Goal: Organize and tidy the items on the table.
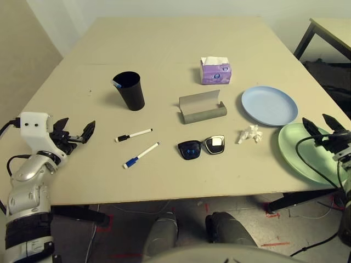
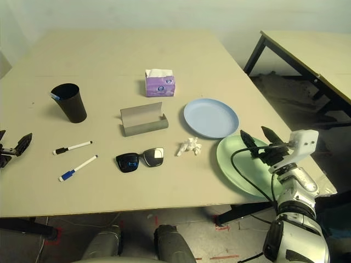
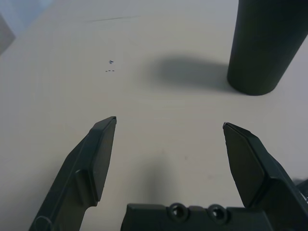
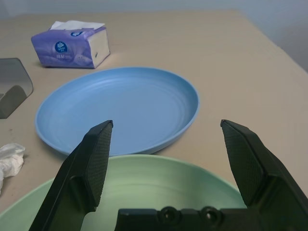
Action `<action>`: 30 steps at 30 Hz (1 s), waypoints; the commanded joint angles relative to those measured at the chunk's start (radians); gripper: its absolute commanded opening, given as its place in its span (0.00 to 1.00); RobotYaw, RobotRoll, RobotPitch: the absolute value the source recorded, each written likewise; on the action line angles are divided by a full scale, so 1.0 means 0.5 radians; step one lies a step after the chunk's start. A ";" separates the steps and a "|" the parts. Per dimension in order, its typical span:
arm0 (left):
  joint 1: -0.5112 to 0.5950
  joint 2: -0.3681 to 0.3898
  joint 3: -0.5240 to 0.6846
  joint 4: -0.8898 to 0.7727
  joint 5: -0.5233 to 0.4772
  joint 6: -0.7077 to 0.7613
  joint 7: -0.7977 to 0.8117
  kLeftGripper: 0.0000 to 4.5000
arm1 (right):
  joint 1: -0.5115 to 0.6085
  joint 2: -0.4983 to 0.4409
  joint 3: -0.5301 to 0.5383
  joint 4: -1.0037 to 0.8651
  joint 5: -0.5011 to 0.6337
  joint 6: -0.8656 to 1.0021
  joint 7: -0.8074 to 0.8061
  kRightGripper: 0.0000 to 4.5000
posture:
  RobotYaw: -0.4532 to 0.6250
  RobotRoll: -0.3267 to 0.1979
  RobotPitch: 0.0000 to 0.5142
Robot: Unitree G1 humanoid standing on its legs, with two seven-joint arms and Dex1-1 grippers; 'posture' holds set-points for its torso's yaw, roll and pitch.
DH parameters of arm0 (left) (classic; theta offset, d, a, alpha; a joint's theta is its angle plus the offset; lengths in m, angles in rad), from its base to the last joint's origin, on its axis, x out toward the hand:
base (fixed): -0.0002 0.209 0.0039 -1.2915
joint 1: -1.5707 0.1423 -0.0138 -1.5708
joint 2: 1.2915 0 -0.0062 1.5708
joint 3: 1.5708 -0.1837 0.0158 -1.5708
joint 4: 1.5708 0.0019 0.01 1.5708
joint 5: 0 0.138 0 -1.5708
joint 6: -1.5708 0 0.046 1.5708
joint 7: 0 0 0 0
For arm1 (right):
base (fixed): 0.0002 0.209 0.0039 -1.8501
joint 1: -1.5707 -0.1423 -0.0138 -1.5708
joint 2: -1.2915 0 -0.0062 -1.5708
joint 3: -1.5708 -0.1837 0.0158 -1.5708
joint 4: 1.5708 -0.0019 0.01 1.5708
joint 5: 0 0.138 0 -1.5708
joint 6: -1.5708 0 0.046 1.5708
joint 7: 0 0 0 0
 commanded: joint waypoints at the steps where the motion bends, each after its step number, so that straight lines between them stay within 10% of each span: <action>1: -0.053 0.025 -0.025 0.057 0.020 0.010 -0.005 1.00 | 0.055 0.008 -0.010 -0.067 0.016 -0.003 -0.005 1.00 | 0.46 0.62 0.23; 22: -0.135 -0.104 -0.015 0.127 -0.063 -0.134 -0.022 1.00 | 0.168 -0.095 -0.096 -0.193 0.097 0.070 0.021 1.00 | 0.42 0.62 0.19; 30: -0.229 -0.116 -0.174 0.010 -0.378 -0.128 -0.704 1.00 | 0.276 -0.142 -0.154 -0.389 0.165 0.189 -0.008 1.00 | 0.38 0.62 0.13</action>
